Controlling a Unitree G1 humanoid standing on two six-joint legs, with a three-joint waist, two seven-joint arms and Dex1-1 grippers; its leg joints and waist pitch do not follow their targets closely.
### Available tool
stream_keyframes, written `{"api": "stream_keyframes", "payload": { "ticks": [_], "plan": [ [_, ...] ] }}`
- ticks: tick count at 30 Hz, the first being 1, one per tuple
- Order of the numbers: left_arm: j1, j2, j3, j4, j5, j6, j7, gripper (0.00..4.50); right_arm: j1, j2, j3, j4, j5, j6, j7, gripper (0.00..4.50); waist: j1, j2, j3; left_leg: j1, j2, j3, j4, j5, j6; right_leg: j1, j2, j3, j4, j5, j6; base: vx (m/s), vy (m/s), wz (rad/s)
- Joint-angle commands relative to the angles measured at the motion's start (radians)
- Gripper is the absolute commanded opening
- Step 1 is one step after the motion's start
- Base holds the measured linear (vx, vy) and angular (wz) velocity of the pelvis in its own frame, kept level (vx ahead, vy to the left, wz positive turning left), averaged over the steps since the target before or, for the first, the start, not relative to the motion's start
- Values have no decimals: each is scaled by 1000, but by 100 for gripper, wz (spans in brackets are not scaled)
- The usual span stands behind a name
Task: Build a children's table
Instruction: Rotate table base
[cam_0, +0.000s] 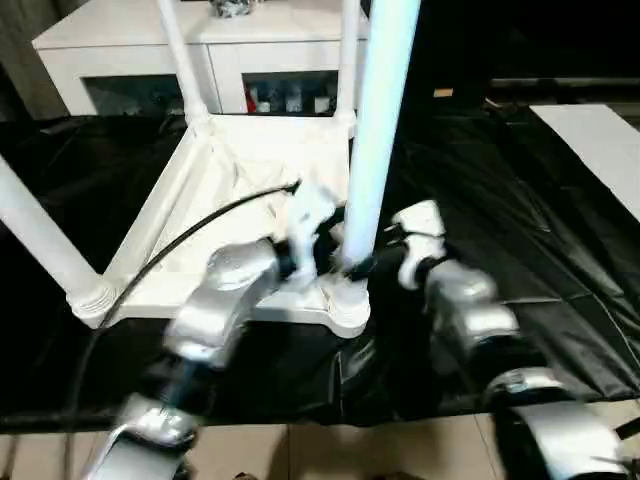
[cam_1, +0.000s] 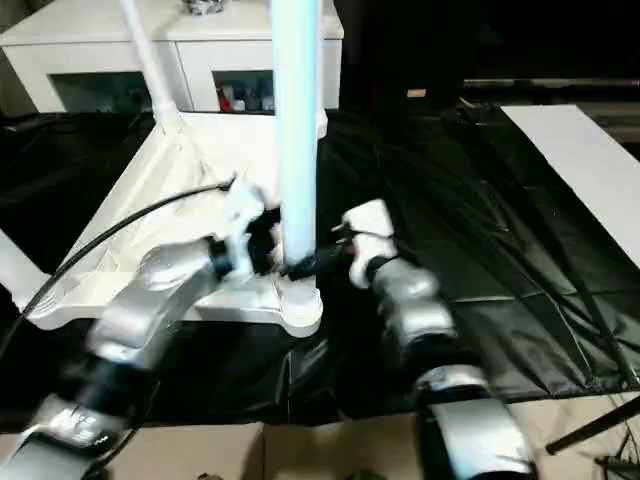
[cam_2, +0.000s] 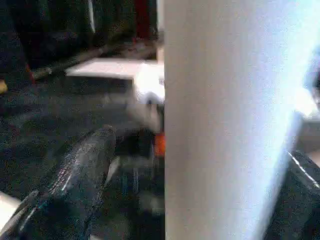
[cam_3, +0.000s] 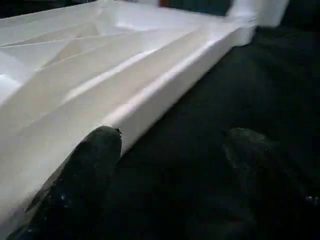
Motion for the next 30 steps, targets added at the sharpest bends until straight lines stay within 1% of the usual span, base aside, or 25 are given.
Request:
{"api": "stream_keyframes", "payload": {
  "ticks": [1, 2, 3, 6, 7, 8, 9, 10, 11, 12, 13, 14, 15, 16, 17, 18, 20, 21, 22, 23, 24, 25, 26, 27, 30],
  "plan": [
    [8, 20, 1, -32, -16, 21, -42, 447, 14, -14, -15, -25, 12, 12, 12, 373, 2, 7, -77, 12, 41, -20, -73, -294, 36, 54, -44, 36, -73, -277, -238, 0, 0, 0],
    [26, 58, 2, -43, -22, 39, -74, 447, 17, -38, -19, -35, 15, 14, 25, 373, 2, 8, -76, 16, 40, -18, -72, -308, 29, 51, -41, 36, -75, -286, -238, 0, 0, 0],
    [36, 85, 4, -49, -27, 56, -98, 447, 20, -54, -21, -42, 15, 15, 37, 373, 1, 11, -75, 17, 41, -18, -75, -318, 25, 52, -40, 36, -74, -289, -238, 0, 0, 0],
    [56, 151, 7, -44, -22, 67, -159, 447, 35, -102, -13, -70, 12, 28, 86, 373, 3, 11, -73, 18, 38, -18, -74, -337, 20, 51, -40, 36, -78, -324, -226, 0, 0, 0],
    [56, 172, -4, -29, -10, 64, -181, 447, 47, -119, 3, -87, 4, 30, 118, 373, 5, 12, -71, 20, 38, -17, -74, -345, 19, 49, -38, 35, -82, -337, -222, 0, 0, 0],
    [51, 193, -24, -1, 22, 44, -195, 429, 64, -140, 26, -112, -8, 34, 162, 373, 4, 11, -73, 18, 38, -17, -73, -343, 18, 50, -39, 36, -79, -335, -222, 0, 0, 0],
    [36, 216, -58, 55, 75, 1, -211, 429, 96, -174, 72, -160, -27, 35, 246, 373, 7, 10, -69, 18, 37, -17, -75, -349, 27, 49, -35, 34, -85, -351, -207, 0, 0, 0],
    [25, 213, -63, 86, 94, -22, -204, 429, 111, -188, 89, -184, -32, 37, 283, 373, 5, 9, -70, 14, 37, -19, -75, -350, 28, 53, -38, 35, -82, -363, -195, 0, 0, 0],
    [15, 210, -66, 113, 108, -41, -196, 418, 123, -201, 105, -204, -36, 40, 315, 373, 6, 8, -69, 14, 35, -19, -75, -351, 33, 53, -36, 34, -88, -379, -184, 0, 0, 0],
    [2, 208, -70, 142, 118, -57, -194, 402, 134, -214, 119, -222, -42, 40, 339, 373, 7, 15, -72, 16, 38, -20, -73, -343, 27, 52, -44, 38, -85, -370, -190, 0, 0, 0],
    [-17, 203, -74, 181, 133, -80, -188, 395, 150, -228, 134, -250, -43, 51, 373, 373, 6, 12, -71, 13, 35, -19, -73, -340, 31, 54, -40, 36, -89, -369, -188, 0, 0, 0],
    [-30, 201, -78, 205, 140, -90, -189, 391, 163, -239, 145, -274, -41, 60, 398, 373, 6, 12, -71, 13, 35, -19, -73, -340, 31, 54, -40, 36, -89, -369, -188, 0, 0, 0],
    [-45, 200, -84, 234, 149, -101, -195, 389, 179, -251, 159, -307, -38, 71, 429, 373, 7, 14, -75, 12, 39, -22, -73, -328, 30, 56, -44, 37, -82, -339, -207, 0, 0, 0],
    [-58, 201, -91, 256, 156, -110, -203, 385, 195, -261, 170, -339, -31, 85, 457, 373, 7, 11, -72, 12, 36, -20, -73, -331, 37, 57, -39, 36, -88, -347, -200, 0, 0, 0],
    [-71, 200, -95, 277, 160, -114, -209, 372, 208, -269, 179, -367, -25, 96, 480, 373, 8, 14, -74, 14, 38, -21, -72, -330, 36, 57, -42, 37, -84, -341, -204, 0, 0, 0],
    [-92, 198, -101, 317, 170, -130, -227, 358, 230, -285, 196, -418, -11, 118, 515, 373, 6, 15, -74, 9, 37, -23, -73, -321, 39, 61, -43, 36, -84, -337, -206, 0, 0, 0],
    [-100, 198, -103, 333, 174, -137, -234, 351, 237, -290, 201, -435, -7, 125, 526, 373, 7, 13, -75, 11, 37, -22, -71, -316, 47, 59, -43, 36, -87, -340, -203, 0, 0, 0],
    [-131, 196, -107, 388, 184, -154, -267, 339, 264, -305, 217, -510, 28, 174, 584, 373, 6, 12, -74, 7, 35, -22, -72, -307, 53, 61, -42, 35, -88, -341, -202, 0, 0, 0],
    [-131, 196, -107, 388, 184, -154, -267, 339, 264, -305, 217, -510, 28, 174, 584, 373, 9, 15, -77, 10, 38, -22, -70, -303, 59, 60, -43, 36, -87, -334, -202, 0, 0, 0],
    [-156, 204, -124, 433, 200, -164, -307, 326, 289, -323, 236, -585, 55, 225, 640, 373, 7, 19, -76, 7, 37, -23, -71, -300, 60, 62, -43, 35, -85, -329, -206, 0, 0, 0],
    [-161, 211, -134, 440, 207, -159, -323, 314, 297, -330, 243, -612, 66, 245, 659, 373, 10, 17, -78, 10, 38, -23, -71, -301, 65, 61, -42, 35, -86, -328, -203, 0, 0, 0],
    [-164, 219, -145, 447, 214, -157, -342, 305, 305, -337, 248, -640, 75, 265, 676, 373, 11, 17, -76, 8, 40, -24, -73, -298, 67, 63, -43, 36, -87, -326, -205, 0, 0, 0],
    [-166, 223, -150, 451, 219, -156, -352, 305, 309, -340, 251, -654, 79, 275, 685, 373, 13, 24, -78, 10, 42, -25, -72, -298, 63, 61, -46, 36, -83, -321, -211, 0, 0, 0],
    [-165, 226, -154, 452, 218, -148, -363, 294, 312, -342, 253, -672, 85, 289, 692, 373, 10, 20, -77, 7, 41, -24, -73, -302, 60, 62, -45, 35, -86, -324, -215, 0, 0, 0],
    [-172, 223, -153, 483, 228, -168, -374, 263, 318, -346, 255, -714, 92, 324, 695, 373, 11, 24, -76, 13, 42, -24, -74, -316, 47, 57, -46, 36, -88, -344, -220, 0, 0, 0]
  ]
}}
